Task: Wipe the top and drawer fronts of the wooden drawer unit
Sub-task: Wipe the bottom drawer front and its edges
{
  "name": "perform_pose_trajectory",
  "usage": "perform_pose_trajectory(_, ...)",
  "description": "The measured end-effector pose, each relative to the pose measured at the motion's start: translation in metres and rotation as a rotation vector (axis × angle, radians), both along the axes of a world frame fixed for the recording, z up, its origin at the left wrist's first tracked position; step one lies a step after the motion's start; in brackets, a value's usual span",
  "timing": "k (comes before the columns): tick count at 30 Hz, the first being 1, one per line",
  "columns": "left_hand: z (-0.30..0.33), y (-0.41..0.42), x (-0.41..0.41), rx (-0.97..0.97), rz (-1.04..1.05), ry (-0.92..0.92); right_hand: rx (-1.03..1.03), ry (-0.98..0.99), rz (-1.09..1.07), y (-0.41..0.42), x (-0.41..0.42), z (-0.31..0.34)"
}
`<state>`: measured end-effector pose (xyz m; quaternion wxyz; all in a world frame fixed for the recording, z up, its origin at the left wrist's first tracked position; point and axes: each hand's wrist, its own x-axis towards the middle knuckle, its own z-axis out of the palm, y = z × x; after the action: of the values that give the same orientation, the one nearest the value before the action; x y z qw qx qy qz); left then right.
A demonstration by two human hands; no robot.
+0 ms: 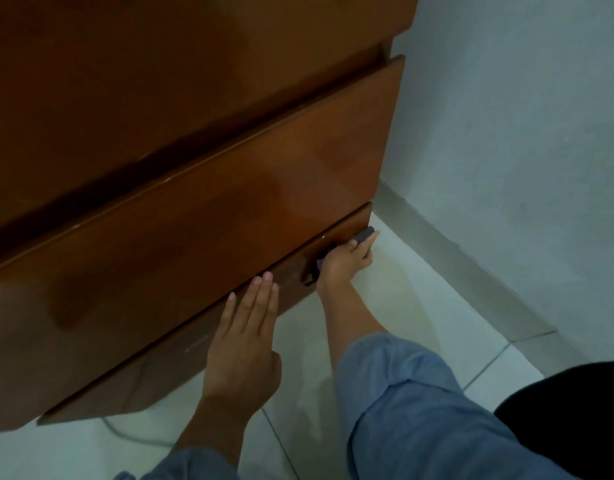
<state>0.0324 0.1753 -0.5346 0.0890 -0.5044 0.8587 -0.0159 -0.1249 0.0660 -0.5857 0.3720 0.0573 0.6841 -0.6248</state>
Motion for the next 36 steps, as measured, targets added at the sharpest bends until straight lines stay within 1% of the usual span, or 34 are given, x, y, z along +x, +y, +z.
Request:
perform_pose_trajectory(2, 0.002, -0.001, 0.001, 0.033, 0.006, 0.042, 0.018, -0.075, 0.053, 0.004, 0.002, -0.013)
perform_pose_trajectory(4, 0.001, -0.003, 0.003, 0.048, 0.008, 0.011, 0.062, -0.174, 0.091, 0.008, 0.007, -0.019)
perform_pose_trajectory(7, -0.003, -0.002, 0.005, 0.020, 0.004, -0.036, 0.186, -0.291, 0.143, 0.015, 0.015, -0.014)
perform_pose_trajectory(9, 0.002, 0.000, 0.003, 0.020, 0.007, -0.037, 0.178, -0.373, 0.155, 0.025, 0.025, -0.004)
perform_pose_trajectory(10, 0.006, 0.002, 0.000, 0.015, 0.003, -0.049, 0.132, -0.390, 0.138, 0.029, 0.032, 0.006)
perform_pose_trajectory(11, 0.010, 0.003, -0.002, 0.005, 0.003, -0.058, 0.065, -0.364, 0.098, 0.033, 0.040, 0.014)
perform_pose_trajectory(12, 0.013, 0.004, -0.003, 0.000, 0.014, -0.050, 0.013, -0.253, 0.064, 0.034, 0.049, 0.021)
perform_pose_trajectory(14, 0.014, 0.005, -0.002, 0.004, 0.030, -0.006, -0.038, 0.053, 0.075, 0.034, 0.061, 0.034)
perform_pose_trajectory(15, 0.015, 0.007, -0.001, 0.013, 0.034, -0.008, -0.048, 0.127, 0.084, 0.031, 0.062, 0.039)
perform_pose_trajectory(17, 0.016, 0.010, 0.003, 0.024, 0.055, -0.018, -0.051, 0.107, 0.084, 0.023, 0.057, 0.037)
perform_pose_trajectory(19, 0.014, 0.012, 0.007, 0.031, 0.086, -0.018, -0.046, 0.056, 0.084, 0.020, 0.048, 0.023)
perform_pose_trajectory(23, 0.010, 0.007, 0.015, 0.046, 0.068, -0.012, -0.008, -0.050, 0.047, 0.017, 0.048, -0.004)
perform_pose_trajectory(26, 0.008, 0.007, 0.017, 0.052, 0.069, -0.045, 0.057, -0.222, 0.031, 0.017, 0.051, -0.011)
perform_pose_trajectory(29, 0.009, 0.009, 0.017, 0.050, 0.061, -0.063, 0.230, -0.403, 0.167, 0.030, 0.071, -0.009)
perform_pose_trajectory(31, 0.012, 0.012, 0.020, 0.038, 0.054, -0.063, 0.293, -0.485, 0.289, 0.047, 0.094, 0.000)
perform_pose_trajectory(34, 0.016, 0.022, 0.035, -0.009, 0.110, -0.012, 0.279, -0.476, 0.466, 0.067, 0.122, 0.014)
perform_pose_trajectory(36, 0.018, 0.029, 0.049, -0.018, 0.167, 0.003, 0.211, -0.387, 0.523, 0.075, 0.135, 0.020)
